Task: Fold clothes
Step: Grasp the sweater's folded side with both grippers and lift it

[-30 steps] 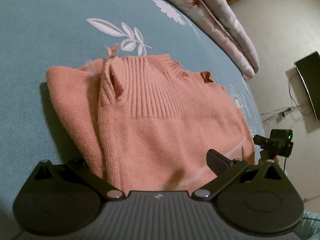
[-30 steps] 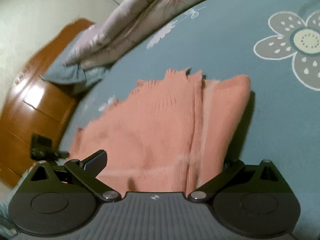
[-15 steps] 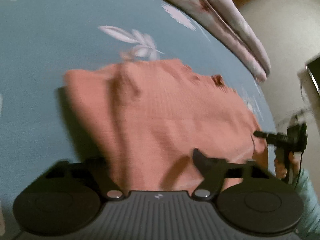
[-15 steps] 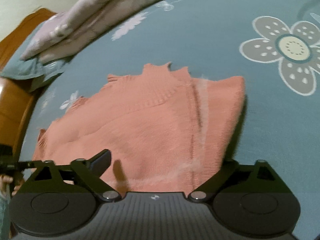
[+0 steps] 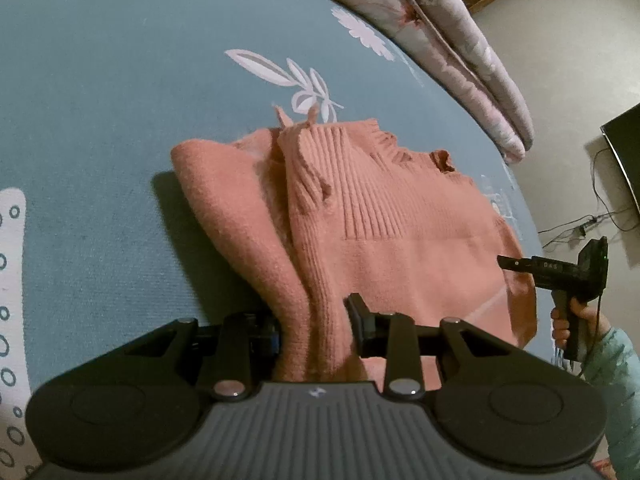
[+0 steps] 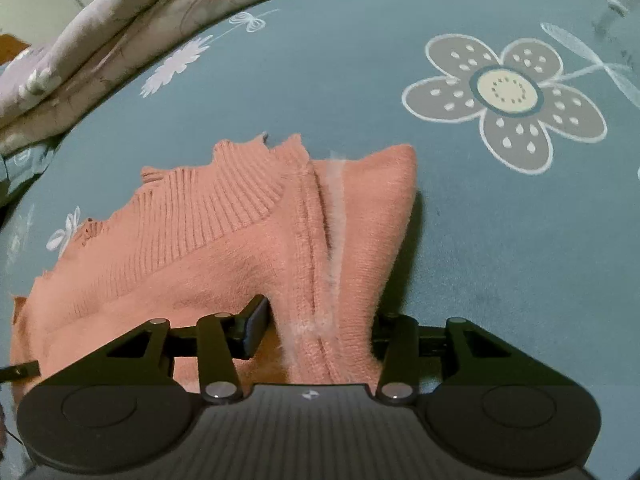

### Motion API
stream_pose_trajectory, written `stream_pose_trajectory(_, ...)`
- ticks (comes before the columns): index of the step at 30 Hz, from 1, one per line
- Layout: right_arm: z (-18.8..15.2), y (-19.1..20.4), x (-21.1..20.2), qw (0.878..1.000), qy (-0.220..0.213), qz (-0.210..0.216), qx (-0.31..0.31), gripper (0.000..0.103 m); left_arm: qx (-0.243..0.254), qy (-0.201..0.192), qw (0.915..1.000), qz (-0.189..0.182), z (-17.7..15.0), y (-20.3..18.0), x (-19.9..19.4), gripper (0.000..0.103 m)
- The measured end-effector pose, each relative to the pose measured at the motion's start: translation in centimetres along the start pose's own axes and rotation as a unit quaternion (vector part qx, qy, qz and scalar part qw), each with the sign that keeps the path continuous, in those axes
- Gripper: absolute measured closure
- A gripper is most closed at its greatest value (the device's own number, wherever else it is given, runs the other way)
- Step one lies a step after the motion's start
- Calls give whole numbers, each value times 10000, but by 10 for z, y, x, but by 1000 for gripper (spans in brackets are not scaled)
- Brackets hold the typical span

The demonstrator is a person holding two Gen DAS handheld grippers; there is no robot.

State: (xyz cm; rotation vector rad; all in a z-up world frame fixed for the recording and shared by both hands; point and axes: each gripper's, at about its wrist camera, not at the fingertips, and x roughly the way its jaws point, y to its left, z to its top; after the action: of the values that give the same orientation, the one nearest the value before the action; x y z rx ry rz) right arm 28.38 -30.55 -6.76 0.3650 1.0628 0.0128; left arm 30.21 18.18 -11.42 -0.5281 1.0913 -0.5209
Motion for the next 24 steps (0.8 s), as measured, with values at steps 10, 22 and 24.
stream_pose_trajectory(10,-16,25,-10,9963,-422,-699,-275,60,304,-66,9991,278,-2,-13,2,73)
stream_pose_trajectory(22,-33,57,-16,9778,-778,-1307,-1439,75,418,-597,9873,1411,-22,-54,3,76)
stream_pose_trajectory(24,-34,57,-19,9758,-814,-1286,-1570,76,410,-726,9836,1597,-26,-62,1,79)
